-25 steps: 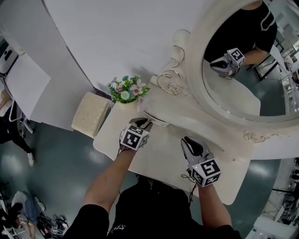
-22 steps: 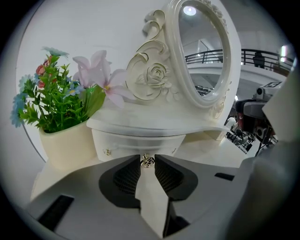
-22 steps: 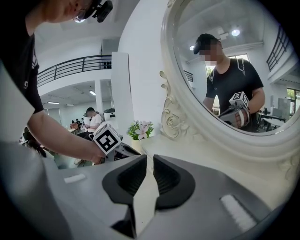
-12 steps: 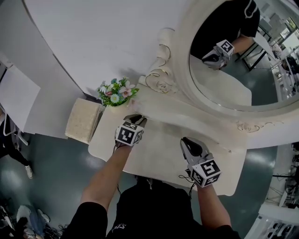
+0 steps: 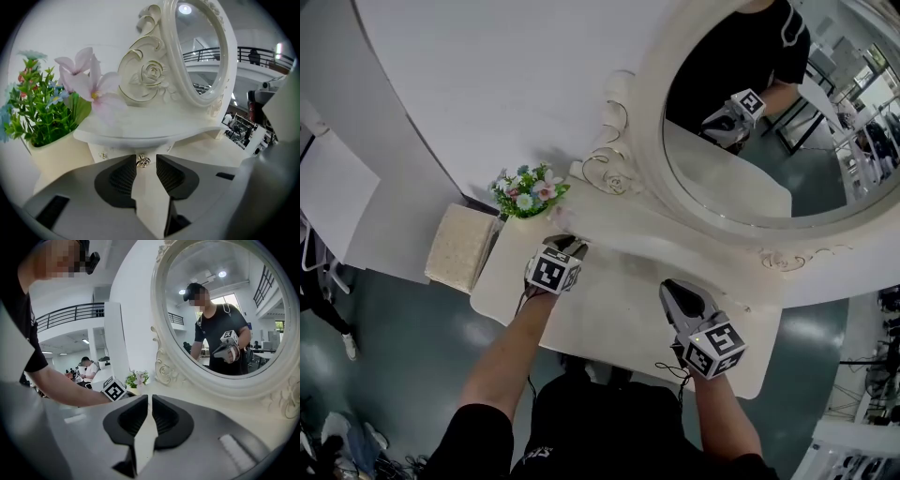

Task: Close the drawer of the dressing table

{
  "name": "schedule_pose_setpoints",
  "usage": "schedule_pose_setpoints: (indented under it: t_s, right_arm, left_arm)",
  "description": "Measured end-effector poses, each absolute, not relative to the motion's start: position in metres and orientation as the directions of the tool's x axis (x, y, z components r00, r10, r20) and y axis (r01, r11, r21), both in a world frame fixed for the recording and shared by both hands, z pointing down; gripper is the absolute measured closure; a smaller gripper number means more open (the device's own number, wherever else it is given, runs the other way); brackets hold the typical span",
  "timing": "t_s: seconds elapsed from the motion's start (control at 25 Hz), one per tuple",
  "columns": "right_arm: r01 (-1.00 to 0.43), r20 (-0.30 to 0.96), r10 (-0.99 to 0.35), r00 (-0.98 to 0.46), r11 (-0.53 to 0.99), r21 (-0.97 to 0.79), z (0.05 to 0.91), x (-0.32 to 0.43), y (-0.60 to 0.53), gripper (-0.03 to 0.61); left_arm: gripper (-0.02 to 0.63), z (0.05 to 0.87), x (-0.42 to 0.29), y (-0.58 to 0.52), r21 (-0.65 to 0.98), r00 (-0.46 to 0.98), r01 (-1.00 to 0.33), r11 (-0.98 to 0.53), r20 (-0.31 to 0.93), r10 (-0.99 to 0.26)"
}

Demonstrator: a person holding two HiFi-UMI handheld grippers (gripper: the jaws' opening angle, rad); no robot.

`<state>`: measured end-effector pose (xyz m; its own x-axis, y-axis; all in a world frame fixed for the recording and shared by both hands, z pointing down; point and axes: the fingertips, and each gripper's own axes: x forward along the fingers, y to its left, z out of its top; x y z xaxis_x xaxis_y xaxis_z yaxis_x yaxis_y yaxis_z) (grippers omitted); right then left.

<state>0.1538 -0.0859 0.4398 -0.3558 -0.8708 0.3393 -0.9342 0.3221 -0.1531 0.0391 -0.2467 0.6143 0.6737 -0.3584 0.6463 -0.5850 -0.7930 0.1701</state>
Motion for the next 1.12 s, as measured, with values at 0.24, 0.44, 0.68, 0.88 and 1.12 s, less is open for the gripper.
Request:
schedule_pose_setpoints:
  t_s: [0.24,0.44,0.68,0.88,1.12]
  right_arm:
    - [-0.886,0.275,-0.842,-0.463,0.442,-0.136,0.415,0.157,-0.065,0.54]
    - [-0.856,0.224,-0.826,-0.517,0.499,-0.134,0.394,0.182,-0.035,0.54]
    - [-0.821,0.158,-0.806,-0.57,0.552,-0.144,0.373,0.217,-0.005,0.568]
    - [-0.783,0.101,-0.78,-0.617,0.597,-0.172,0.359,0.231,0.005,0.568]
    - [-0.764,0.029,-0.774,-0.632,0.617,-0.188,0.34,0.24,0.015,0.569]
  left_arm:
    - [0.492,0.59,0.028,-0.225,0.104,0.63,-0.64,-0.761,0.639,-0.442]
    - [0.494,0.557,0.031,-0.191,0.06,0.593,-0.7,-0.711,0.604,-0.532]
    - [0.522,0.499,0.044,-0.143,0.04,0.588,-0.748,-0.662,0.501,-0.635]
    - [0.532,0.452,0.046,-0.103,-0.069,0.544,-0.774,-0.629,0.435,-0.718]
    - [0.589,0.414,0.049,-0.065,-0.089,0.587,-0.743,-0.663,0.388,-0.71]
